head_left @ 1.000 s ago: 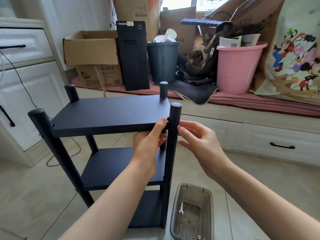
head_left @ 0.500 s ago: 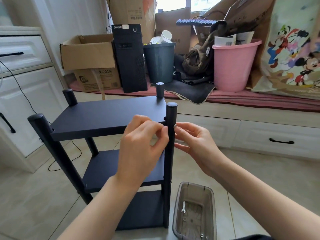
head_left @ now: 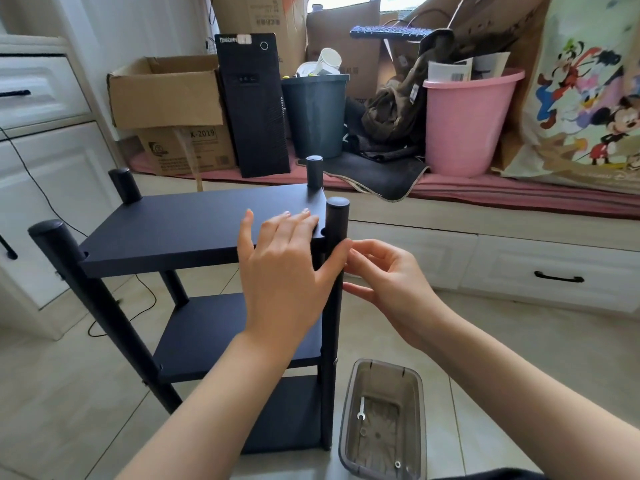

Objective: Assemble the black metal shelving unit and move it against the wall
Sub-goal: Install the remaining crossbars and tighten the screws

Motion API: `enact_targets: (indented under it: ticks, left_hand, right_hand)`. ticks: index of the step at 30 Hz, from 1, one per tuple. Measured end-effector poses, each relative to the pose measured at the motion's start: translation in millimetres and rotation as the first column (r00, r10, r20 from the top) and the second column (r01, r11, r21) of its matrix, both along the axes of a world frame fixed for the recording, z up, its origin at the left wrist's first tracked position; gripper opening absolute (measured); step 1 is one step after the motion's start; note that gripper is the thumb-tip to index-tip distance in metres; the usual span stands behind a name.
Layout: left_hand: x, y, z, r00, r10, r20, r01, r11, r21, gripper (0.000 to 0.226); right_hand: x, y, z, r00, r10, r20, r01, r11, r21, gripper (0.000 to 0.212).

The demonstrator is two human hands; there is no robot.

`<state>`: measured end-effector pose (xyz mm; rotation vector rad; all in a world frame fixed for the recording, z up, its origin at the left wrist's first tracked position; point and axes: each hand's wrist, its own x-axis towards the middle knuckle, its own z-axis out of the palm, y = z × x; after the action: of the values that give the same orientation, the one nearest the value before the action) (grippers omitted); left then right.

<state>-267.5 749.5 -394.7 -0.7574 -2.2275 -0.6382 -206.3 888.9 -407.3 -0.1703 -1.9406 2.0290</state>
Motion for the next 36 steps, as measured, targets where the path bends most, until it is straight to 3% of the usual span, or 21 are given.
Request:
enact_targets:
  ticks: [16,23,29,36]
  left_hand:
    - [-4,5,-10,0.989,0.038,-0.139,-0.034,0.999,0.036,0.059]
    - [-7,7,-13,0.98,0.053,-0.193,-0.045,0.998,0.045,0.051]
    - [-6,8,-18,0.97,0.062,-0.237,-0.048,0.997,0.065,0.049]
    - [-11,11,-24,0.95,0.089,-0.3,-0.063,0.993,0.097,0.047]
  right_hand:
    - [2,1,-1,1.0,-0.013,-0.011,0.013,1.0,-0.008,0.017]
    - [4,9,-3,1.0,0.017,-0.007,-0.016,0.996,0.083,0.021]
    - [12,40,-31,0.976,0.072,0.204,-0.108,0.979,0.173,0.018]
    - [16,75,-145,0.839,0.028,0.543,-0.196,0.947,0.254,0.016]
